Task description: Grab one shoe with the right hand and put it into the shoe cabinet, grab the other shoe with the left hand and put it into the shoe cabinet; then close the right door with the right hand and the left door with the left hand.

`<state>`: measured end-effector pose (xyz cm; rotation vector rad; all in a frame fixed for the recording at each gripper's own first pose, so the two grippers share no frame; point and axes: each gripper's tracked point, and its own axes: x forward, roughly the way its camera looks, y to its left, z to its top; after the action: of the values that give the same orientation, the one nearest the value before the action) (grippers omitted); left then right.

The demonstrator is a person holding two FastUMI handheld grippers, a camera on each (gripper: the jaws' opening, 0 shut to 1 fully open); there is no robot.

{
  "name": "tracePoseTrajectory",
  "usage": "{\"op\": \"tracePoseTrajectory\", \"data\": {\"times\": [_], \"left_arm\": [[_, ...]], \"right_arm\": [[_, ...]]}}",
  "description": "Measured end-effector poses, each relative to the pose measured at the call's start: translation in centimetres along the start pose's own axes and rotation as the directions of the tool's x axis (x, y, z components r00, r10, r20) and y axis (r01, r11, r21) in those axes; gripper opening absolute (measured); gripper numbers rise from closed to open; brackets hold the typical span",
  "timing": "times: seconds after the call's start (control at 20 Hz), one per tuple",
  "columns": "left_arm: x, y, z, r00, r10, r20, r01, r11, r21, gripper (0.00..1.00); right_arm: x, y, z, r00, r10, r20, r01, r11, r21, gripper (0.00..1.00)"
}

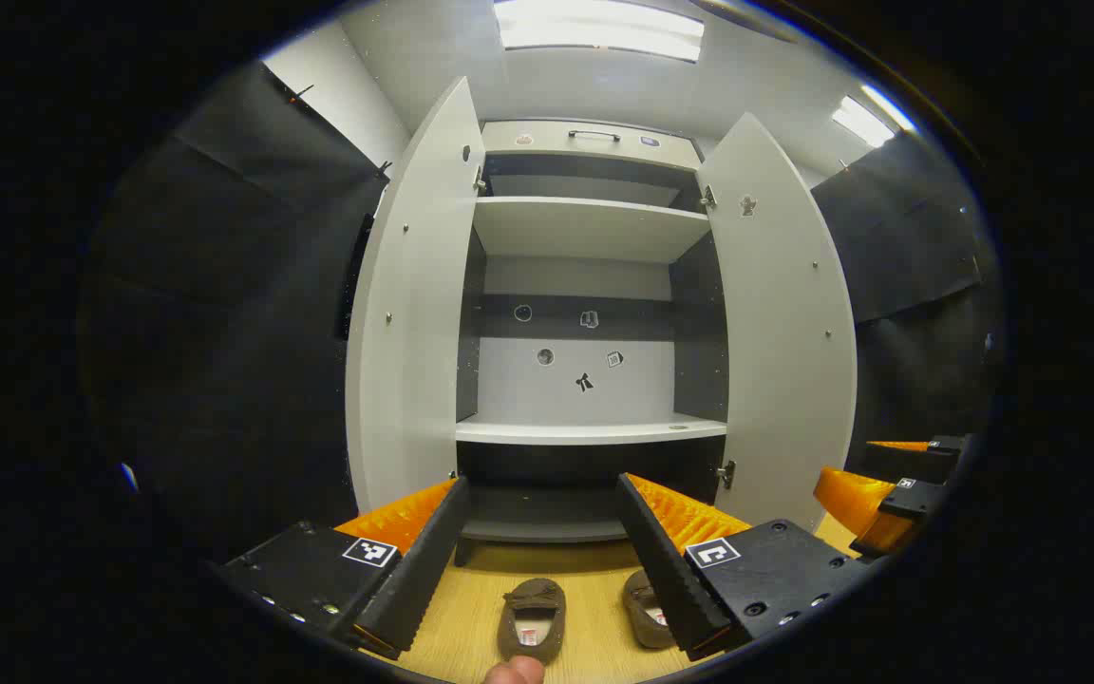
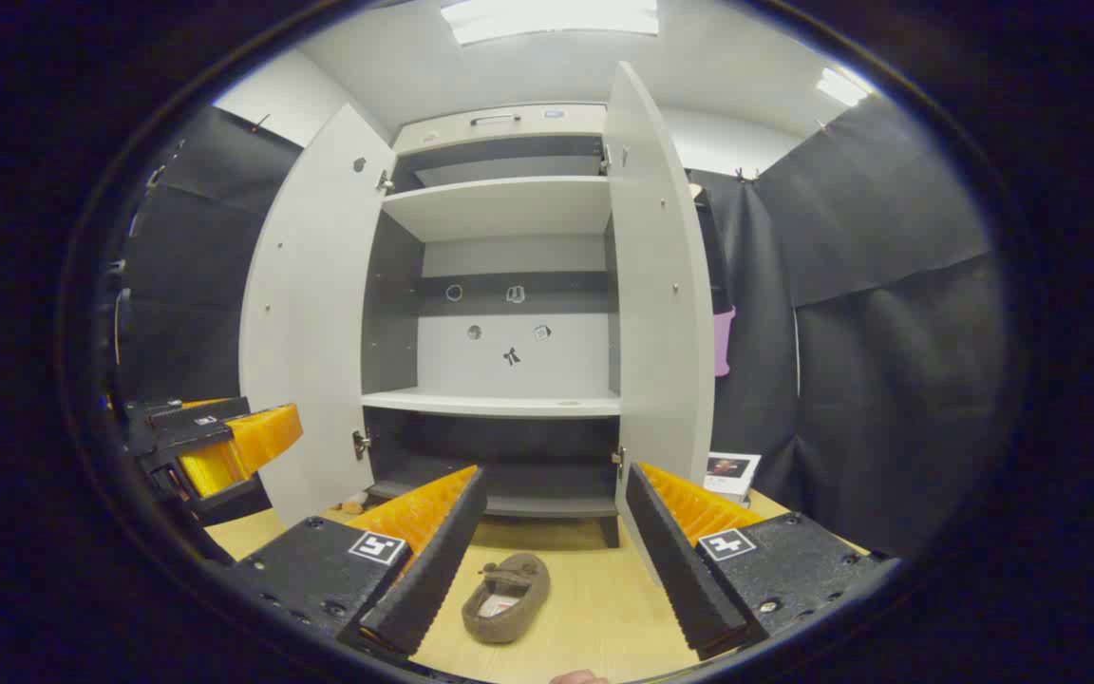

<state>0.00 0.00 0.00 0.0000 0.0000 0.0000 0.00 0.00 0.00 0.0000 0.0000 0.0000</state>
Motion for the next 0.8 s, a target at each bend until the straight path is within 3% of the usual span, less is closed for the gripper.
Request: {"op": "tracePoseTrajectory", "data": {"times": [0.8], "left_arm": [[-0.6, -0.2, -0.8, 0.999, 0.042, -0.022, -0.041, 0.999, 0.023, 0.94]], "right_arm": [[0.0, -0.4, 0.3, 1.0, 0.006, -0.002, -0.006, 1.0, -0.011, 0.97]]}}
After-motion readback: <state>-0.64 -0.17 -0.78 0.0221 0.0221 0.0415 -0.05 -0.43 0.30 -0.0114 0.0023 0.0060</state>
